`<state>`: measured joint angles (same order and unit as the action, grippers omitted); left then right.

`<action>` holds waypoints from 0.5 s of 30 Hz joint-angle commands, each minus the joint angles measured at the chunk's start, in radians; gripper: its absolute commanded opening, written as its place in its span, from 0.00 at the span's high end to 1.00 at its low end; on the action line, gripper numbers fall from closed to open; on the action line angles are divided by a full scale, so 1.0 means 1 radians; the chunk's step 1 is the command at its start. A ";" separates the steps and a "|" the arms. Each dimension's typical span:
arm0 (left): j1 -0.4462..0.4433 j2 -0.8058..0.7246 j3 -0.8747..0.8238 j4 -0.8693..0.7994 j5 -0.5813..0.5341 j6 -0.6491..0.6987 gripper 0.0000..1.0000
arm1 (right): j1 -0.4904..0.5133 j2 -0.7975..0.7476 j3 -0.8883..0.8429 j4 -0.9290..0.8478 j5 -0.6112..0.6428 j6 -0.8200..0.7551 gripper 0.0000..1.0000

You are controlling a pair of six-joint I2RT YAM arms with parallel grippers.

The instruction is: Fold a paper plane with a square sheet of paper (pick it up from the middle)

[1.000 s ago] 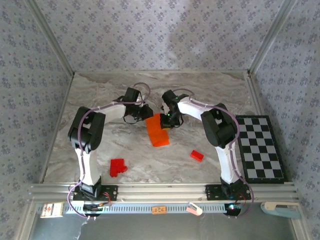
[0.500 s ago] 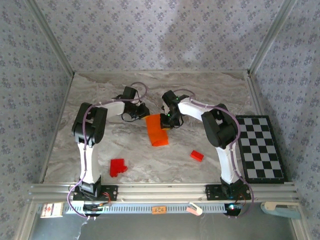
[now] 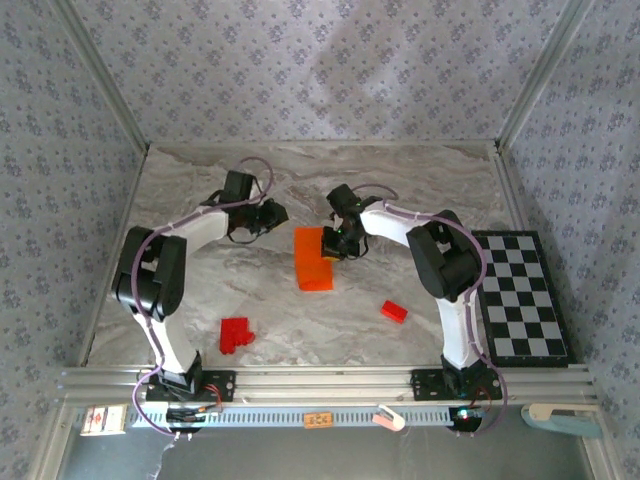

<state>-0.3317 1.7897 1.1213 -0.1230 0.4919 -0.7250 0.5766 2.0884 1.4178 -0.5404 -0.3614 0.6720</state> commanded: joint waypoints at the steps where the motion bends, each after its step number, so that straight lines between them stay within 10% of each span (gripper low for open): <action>1: -0.054 -0.021 -0.053 -0.020 0.111 -0.051 0.82 | 0.000 0.132 -0.082 -0.087 0.171 0.045 0.92; 15: -0.138 0.062 -0.053 -0.168 0.203 0.028 0.88 | -0.002 0.148 -0.057 -0.114 0.167 0.029 0.92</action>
<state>-0.4526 1.8172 1.0512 -0.2451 0.6590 -0.7265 0.5766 2.0949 1.4322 -0.5499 -0.3626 0.6922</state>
